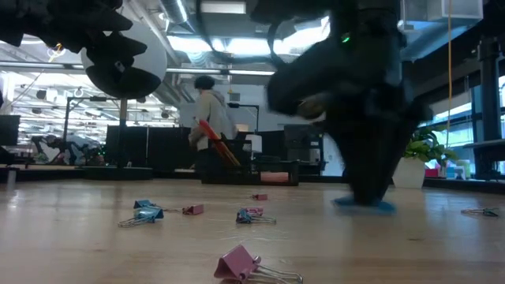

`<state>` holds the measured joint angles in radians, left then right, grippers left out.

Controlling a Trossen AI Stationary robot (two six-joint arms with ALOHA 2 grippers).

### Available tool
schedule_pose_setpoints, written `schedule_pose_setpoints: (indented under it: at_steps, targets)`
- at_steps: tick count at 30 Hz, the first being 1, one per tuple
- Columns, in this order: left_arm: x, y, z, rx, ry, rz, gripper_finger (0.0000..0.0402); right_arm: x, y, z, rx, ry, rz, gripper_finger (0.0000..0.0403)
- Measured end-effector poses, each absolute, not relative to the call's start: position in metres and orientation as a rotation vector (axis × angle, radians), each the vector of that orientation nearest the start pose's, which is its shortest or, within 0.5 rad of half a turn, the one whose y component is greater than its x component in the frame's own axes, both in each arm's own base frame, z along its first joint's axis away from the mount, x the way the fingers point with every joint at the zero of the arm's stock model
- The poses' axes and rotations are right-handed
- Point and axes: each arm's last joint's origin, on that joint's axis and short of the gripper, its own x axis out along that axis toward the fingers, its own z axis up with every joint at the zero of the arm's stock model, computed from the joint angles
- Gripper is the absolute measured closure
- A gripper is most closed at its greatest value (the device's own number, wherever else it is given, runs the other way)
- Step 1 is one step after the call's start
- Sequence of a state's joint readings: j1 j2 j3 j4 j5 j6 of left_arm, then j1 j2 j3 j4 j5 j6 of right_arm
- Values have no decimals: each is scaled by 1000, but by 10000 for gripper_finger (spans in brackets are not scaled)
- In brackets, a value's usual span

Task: Pick and place office supplies into organizer
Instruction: Put the blue eraser into the black desk organizer

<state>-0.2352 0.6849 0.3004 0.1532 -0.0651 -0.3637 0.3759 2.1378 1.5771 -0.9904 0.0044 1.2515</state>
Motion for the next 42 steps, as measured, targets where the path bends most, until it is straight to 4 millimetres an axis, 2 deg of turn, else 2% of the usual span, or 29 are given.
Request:
schedule_pose_setpoints:
  at_steps: [5,12,17,24,28,33,37,42]
  targets:
    - [155,-35,212,-326,257,-126,242,370,134,182,678,1393,-667,335]
    - [155,-35,212,-328,258,-132,242,374,94,219,571,1279,-606,335]
    - [155,-35,212,-327,258,-132,242,392,48,244,436,1207,-530,335]
    - [155,-35,212,-344,259,-128,242,407,-37,273,245,1113,-447,335]
    - [155,-34,212,-343,252,-98,242,409,-75,280,90,1070,-373,335]
    - [156,-32,212,-335,236,-25,242,411,-111,282,-11,1007,-303,335]
    - [156,-30,212,-346,222,45,242,416,-130,274,-16,965,-258,334]
    - [156,-29,213,-350,209,82,242,423,-141,257,-61,981,-225,334]
